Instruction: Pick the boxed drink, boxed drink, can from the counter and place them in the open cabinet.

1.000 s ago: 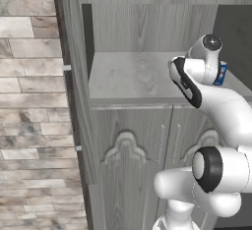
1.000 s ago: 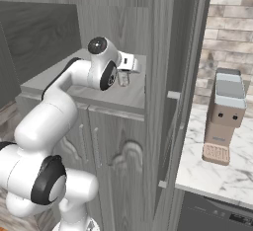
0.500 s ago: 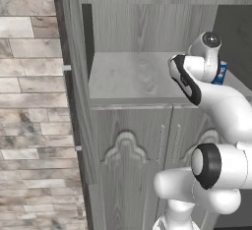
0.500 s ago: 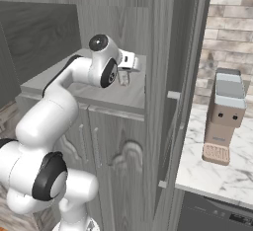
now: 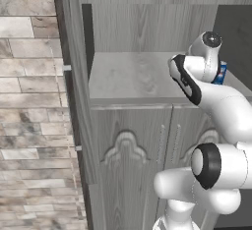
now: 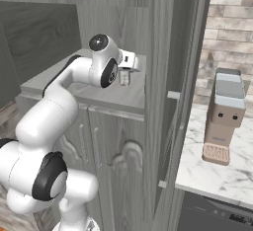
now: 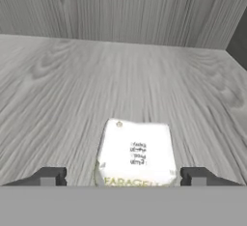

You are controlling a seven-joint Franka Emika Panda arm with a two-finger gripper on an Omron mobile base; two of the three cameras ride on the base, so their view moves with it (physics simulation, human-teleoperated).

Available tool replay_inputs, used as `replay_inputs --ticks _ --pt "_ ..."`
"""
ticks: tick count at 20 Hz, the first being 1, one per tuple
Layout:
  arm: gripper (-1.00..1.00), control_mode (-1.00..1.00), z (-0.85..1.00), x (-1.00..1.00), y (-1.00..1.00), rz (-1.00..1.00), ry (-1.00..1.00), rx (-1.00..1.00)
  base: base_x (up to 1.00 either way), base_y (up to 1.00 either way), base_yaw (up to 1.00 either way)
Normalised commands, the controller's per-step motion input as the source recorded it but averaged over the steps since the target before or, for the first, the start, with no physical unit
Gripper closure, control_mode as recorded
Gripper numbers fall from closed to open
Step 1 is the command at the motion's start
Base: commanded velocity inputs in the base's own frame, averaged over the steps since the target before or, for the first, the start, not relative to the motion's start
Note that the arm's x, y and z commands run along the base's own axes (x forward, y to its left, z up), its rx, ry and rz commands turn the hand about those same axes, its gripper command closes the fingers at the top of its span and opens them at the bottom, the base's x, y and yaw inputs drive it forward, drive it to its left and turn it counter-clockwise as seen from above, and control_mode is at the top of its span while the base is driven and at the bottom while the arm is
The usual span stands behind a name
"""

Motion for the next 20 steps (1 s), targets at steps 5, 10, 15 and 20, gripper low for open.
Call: replay_inputs --ticks 5,10,15,20 --pt "-1.00 -1.00 0.00 -0.01 0.00 0.00 -0.02 0.00 0.00 0.00 0.00" --pt "-1.00 -1.00 0.01 -0.19 0.00 0.00 0.00 0.00 0.00 0.00 0.00" --pt "-1.00 -1.00 0.02 -0.47 0.00 0.00 0.00 0.00 0.00 0.00 0.00" --pt "-1.00 -1.00 0.13 -0.62 0.01 0.00 0.00 0.00 0.00 0.00 0.00"
